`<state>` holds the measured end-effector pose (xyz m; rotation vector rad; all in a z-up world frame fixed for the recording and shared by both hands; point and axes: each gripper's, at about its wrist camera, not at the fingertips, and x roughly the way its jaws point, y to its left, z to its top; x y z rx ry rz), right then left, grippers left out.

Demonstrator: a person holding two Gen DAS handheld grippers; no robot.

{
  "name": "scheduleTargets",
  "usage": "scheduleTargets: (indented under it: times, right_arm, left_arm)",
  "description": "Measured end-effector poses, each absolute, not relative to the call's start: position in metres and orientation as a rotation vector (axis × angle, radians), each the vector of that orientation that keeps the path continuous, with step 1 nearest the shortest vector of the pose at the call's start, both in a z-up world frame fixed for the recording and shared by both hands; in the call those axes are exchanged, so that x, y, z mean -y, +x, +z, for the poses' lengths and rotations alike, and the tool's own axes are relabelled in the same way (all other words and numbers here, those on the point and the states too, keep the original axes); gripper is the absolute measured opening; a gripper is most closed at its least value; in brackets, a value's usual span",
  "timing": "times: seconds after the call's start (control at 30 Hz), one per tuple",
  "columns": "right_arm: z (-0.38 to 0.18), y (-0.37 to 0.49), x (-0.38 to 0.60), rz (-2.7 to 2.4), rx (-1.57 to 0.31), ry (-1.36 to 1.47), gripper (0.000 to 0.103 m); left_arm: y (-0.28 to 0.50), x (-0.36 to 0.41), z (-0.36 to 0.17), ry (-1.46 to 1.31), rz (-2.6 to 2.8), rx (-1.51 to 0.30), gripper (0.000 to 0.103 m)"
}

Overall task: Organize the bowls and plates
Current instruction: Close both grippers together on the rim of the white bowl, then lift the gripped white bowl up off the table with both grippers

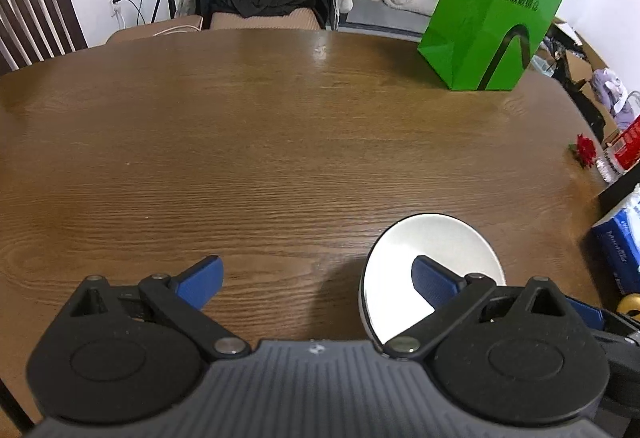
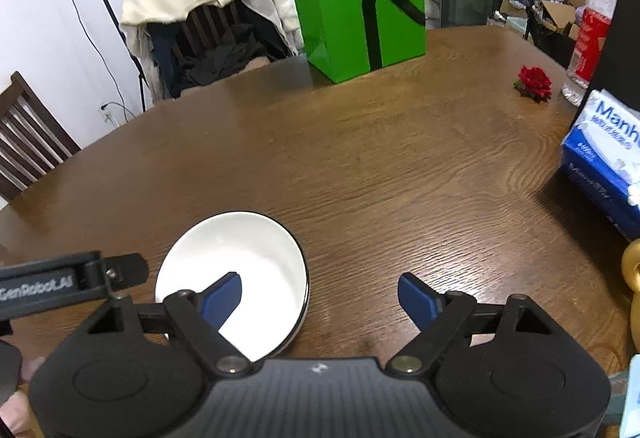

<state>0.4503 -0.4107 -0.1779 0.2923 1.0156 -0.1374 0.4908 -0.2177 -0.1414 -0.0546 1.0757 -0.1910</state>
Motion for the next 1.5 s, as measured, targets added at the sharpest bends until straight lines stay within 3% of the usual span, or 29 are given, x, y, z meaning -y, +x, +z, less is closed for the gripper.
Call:
scheduleTargets:
  times: [0.1, 0.27, 0.3, 0.37, 0.53, 0.63, 1.5]
  right_arm:
    - [-0.186, 0.457, 0.409, -0.134, -1.038, 0.282, 0.076]
    - [-0.199, 0.466, 0.41, -0.125, -1.081, 0.302, 0.043]
    - [-0.202, 0.467, 0.41, -0.124, -1.086, 0.305, 0.04]
    - [-0.205, 0.468, 0.41, -0.126, -1.097, 0.307, 0.029]
    - [-0.21, 0.469, 0.413, -0.104, -1.106, 0.354, 0.016]
    - [-0.21, 0.47, 0.41, -0.092, -1.104, 0.358, 0.007]
    - [-0.205, 0.465, 0.404, -0.097, -1.09, 0.327, 0.007]
  left_arm:
    - [0.497, 0.224, -0.153, -0.047, -0.199, -1.103, 0.087]
    - [0.501, 0.232, -0.165, -0.045, -0.213, -1.131, 0.066]
    - [0.502, 0.233, -0.167, -0.044, -0.216, -1.137, 0.061]
    - [0.503, 0.234, -0.171, -0.051, -0.228, -1.156, 0.04]
    - [0.504, 0.239, -0.175, -0.087, -0.295, -1.178, 0.009]
    - [0.504, 0.242, -0.175, -0.087, -0.286, -1.174, 0.008]
    - [0.495, 0.245, -0.168, -0.063, -0.255, -1.151, 0.008]
